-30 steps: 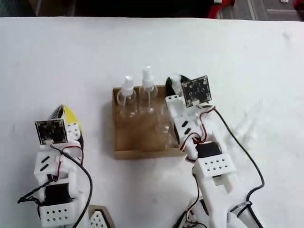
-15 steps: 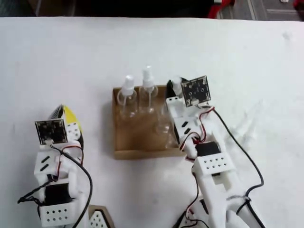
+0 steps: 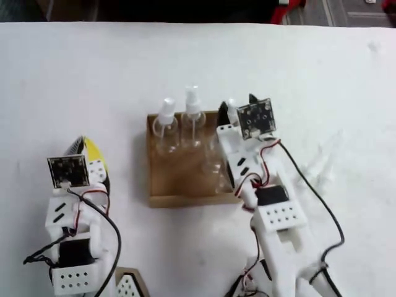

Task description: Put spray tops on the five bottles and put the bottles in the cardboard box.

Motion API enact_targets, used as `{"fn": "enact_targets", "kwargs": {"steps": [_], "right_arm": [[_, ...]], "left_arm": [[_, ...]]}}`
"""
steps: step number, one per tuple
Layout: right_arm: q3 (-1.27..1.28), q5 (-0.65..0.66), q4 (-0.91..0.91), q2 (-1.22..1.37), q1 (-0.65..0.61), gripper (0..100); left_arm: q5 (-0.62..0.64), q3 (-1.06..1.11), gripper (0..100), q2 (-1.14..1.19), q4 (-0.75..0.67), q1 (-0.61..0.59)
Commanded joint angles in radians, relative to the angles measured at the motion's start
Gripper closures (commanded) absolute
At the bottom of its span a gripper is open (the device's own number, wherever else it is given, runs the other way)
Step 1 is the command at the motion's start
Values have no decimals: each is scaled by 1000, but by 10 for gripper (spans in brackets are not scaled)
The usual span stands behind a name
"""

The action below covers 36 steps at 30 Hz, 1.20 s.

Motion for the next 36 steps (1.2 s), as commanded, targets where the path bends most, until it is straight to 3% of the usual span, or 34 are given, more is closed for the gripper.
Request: {"fn": "enact_targets", "kwargs": {"steps": [1,7,15,22,26,31,36], "right_arm": [[-44,-5,97,-174,-2,812],[-144,-5,401,-446,8,812],[-166,-5,720,-599,51,814],[-164,-2,877,-829,208,815],[-161,2,1009,-987,369,815],[-75,6,1076,-961,559,815],[167,89,1081,-955,598,815]], "left_arm": [[-11,-3,976,-4,-21,18],[-11,-3,976,-4,-21,16],[-11,-3,976,-4,-20,16],[-11,-3,976,-4,-9,13],[-11,-3,976,-4,-9,15],[-12,-3,976,-4,-8,18],[-12,-3,976,-4,-8,18]]}}
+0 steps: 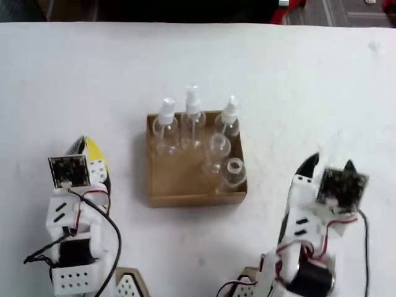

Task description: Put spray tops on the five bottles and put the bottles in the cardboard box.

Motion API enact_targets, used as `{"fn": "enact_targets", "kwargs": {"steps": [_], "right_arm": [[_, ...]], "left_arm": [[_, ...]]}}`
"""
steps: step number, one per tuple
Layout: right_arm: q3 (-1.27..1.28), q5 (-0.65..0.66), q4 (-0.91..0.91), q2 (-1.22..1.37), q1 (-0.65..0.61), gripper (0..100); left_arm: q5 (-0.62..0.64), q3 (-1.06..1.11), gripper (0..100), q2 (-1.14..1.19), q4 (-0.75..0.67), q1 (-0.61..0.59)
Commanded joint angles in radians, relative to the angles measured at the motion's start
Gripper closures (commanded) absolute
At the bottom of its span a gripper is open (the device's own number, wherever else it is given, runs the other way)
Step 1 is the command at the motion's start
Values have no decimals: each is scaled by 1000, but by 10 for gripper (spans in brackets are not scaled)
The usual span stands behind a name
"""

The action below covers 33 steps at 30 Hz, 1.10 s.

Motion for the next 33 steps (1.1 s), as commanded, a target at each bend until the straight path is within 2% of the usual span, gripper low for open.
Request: {"fn": "enact_targets", "kwargs": {"steps": [1,4,13,33], "right_arm": [[143,38,10,-2,24,815],[252,38,2,-36,24,815],[373,48,-117,-31,70,812],[384,74,-125,-31,68,812]], "left_arm": [[-11,-3,976,-4,-8,10],[-11,-3,976,-4,-6,12],[-80,-2,976,-2,21,88],[-81,-2,976,-7,21,90]]}}
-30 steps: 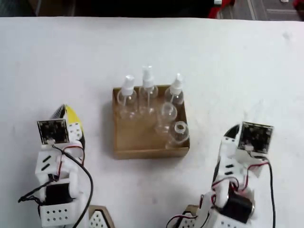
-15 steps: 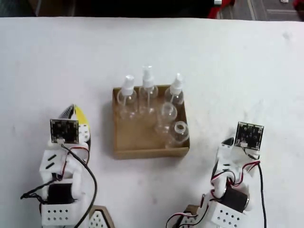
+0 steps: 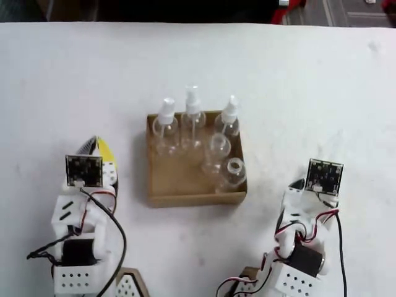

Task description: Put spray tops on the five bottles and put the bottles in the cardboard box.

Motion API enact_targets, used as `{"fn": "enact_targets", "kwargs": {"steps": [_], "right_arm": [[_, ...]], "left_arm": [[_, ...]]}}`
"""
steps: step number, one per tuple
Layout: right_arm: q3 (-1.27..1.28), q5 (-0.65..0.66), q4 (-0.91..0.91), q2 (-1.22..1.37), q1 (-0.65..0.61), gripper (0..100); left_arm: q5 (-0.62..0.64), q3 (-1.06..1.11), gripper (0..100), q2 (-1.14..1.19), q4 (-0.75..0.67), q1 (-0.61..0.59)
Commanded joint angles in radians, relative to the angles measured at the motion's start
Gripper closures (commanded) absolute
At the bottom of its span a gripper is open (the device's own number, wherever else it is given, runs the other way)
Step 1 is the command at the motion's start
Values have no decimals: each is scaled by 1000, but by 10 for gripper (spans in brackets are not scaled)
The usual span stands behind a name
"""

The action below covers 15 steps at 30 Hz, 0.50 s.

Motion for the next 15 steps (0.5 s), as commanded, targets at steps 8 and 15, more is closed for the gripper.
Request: {"fn": "enact_targets", "kwargs": {"steps": [8,15], "right_arm": [[-51,471,-186,-5,10,813],[-97,1189,-271,1,58,813]], "left_arm": [[-9,-2,976,-5,2,10],[-9,-2,976,-5,2,13]]}}
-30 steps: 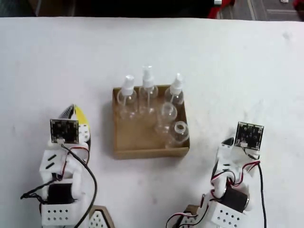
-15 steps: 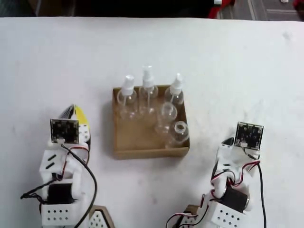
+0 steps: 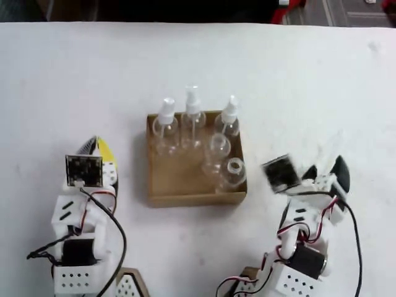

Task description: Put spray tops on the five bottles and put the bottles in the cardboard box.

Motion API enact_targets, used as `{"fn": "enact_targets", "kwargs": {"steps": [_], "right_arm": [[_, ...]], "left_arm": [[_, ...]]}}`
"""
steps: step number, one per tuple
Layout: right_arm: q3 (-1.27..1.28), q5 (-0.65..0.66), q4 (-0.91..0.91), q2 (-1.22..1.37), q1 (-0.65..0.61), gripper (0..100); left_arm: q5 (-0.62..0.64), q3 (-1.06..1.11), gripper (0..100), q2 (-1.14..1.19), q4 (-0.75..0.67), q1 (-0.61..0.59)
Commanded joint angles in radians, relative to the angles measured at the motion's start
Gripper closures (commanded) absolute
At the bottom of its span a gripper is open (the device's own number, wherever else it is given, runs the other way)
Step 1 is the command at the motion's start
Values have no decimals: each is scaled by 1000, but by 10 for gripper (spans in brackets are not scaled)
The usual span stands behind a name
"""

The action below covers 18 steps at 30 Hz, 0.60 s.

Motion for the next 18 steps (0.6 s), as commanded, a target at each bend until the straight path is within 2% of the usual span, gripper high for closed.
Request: {"fn": "enact_targets", "kwargs": {"steps": [1,4,9,15,18], "right_arm": [[-29,370,-87,5,42,814],[-21,496,-114,56,47,814],[-201,503,-105,269,51,814],[-666,476,208,736,24,814],[-847,555,371,964,12,814]], "left_arm": [[-9,-2,976,-5,2,15],[-9,-2,976,-5,2,15],[-9,-2,976,-5,2,13],[-9,-2,976,-4,2,13],[-9,-2,976,-4,0,12]]}}
